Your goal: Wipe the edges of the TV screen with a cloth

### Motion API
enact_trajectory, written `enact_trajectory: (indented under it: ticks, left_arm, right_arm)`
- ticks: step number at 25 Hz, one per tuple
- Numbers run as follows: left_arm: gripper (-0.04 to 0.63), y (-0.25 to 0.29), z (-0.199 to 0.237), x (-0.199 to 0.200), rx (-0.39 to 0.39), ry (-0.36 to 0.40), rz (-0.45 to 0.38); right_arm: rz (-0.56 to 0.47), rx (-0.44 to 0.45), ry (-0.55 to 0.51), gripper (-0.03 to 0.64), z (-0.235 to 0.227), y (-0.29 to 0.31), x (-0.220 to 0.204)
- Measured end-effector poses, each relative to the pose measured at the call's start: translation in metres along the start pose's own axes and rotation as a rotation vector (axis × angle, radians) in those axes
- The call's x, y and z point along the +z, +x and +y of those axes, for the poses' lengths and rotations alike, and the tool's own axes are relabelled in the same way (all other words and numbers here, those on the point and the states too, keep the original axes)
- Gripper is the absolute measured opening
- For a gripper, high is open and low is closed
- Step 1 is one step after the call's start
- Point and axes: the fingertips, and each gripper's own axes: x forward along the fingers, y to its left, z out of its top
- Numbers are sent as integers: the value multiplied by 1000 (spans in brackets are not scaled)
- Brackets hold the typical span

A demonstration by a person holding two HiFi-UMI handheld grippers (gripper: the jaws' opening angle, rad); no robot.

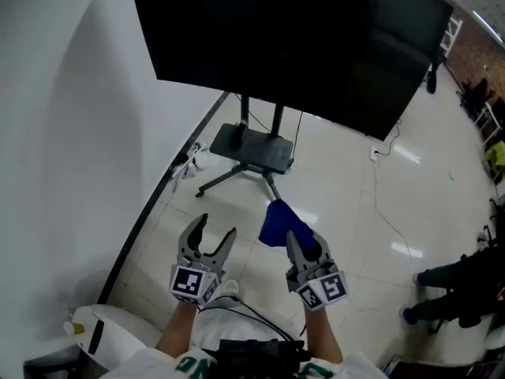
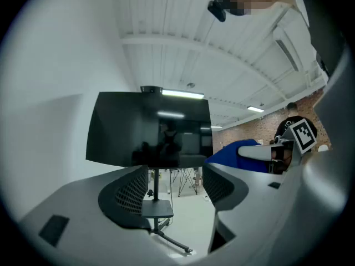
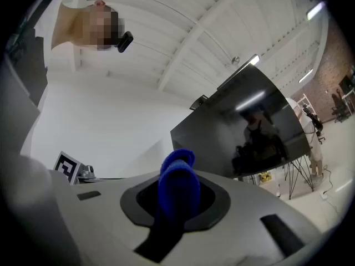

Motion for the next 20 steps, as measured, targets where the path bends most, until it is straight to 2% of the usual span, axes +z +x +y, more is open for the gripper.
enact_trajectory:
  ticks: [3, 8, 13, 17, 20]
  left_arm:
    - [296, 20, 34, 10, -30, -34, 0]
    - [295, 68, 80, 21, -93, -42, -9]
    - [295, 131, 100, 33, -136, -78, -16]
    - [295, 188, 121, 26, -159, -26, -16]
    - [295, 232, 127, 33, -165, -42, -12]
  right_arm:
    - [-19, -13, -17, 71, 9, 47, 6]
    - [-30, -48, -37, 71, 4, 117, 6]
    - [-26, -72, -67, 71, -34, 163, -2]
    - [-48, -97, -61, 71, -78, 201, 0]
    - [-58, -102, -40, 71, -111, 229, 1]
